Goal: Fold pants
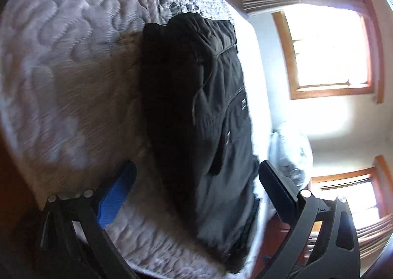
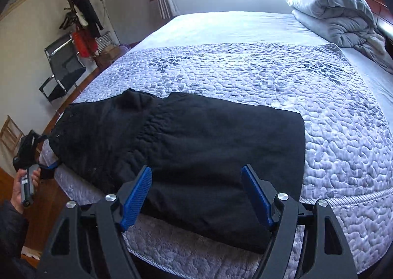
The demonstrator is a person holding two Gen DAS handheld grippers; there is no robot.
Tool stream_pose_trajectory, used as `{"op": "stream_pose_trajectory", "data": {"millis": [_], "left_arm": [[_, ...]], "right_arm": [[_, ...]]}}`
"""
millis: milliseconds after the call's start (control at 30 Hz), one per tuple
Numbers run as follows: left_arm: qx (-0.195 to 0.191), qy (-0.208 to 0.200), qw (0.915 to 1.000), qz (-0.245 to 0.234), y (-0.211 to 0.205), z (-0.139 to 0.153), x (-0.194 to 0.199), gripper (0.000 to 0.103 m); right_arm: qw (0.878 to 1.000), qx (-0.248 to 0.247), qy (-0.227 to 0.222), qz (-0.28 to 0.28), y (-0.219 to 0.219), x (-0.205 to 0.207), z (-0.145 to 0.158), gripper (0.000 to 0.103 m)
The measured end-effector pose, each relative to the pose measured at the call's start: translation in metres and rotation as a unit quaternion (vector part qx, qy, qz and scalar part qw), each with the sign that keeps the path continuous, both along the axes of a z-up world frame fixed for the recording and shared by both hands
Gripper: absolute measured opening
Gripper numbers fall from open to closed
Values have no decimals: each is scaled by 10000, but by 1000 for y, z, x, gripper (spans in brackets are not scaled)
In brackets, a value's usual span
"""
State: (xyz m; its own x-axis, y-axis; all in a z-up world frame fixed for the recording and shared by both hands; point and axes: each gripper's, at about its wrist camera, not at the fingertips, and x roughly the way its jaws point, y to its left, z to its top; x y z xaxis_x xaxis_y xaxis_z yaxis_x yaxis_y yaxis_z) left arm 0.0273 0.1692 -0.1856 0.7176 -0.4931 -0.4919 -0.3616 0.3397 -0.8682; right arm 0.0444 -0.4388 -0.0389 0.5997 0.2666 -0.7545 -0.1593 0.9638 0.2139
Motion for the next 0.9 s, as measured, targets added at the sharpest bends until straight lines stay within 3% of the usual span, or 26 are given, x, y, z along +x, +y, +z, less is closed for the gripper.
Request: {"op": "stream_pose_trajectory", "data": {"millis": [233, 333, 467, 600, 700, 900], "left_arm": [[-528, -42, 9979, 385, 12, -12, 5, 99], [-749, -269, 9962, 368, 14, -11, 9, 99], [-829, -238, 9958, 316, 10, -14, 25, 100], [-679, 67, 9975, 205, 3, -13, 34, 100], [-885, -436, 9950, 134, -3, 1, 37, 100], [-904, -182, 9956, 191, -7, -18, 43, 100]], "right_arm": [[9997, -167, 86, 154, 14, 3, -4, 76], [9997, -135, 140, 152, 17, 6, -8, 76], [9995, -189, 169, 210, 22, 8, -9, 76], [9993, -201, 212, 220, 24, 9, -12, 76], [9991, -237, 256, 221, 25, 11, -14, 76], [9989, -254, 335, 197, 27, 12, -18, 77]]}}
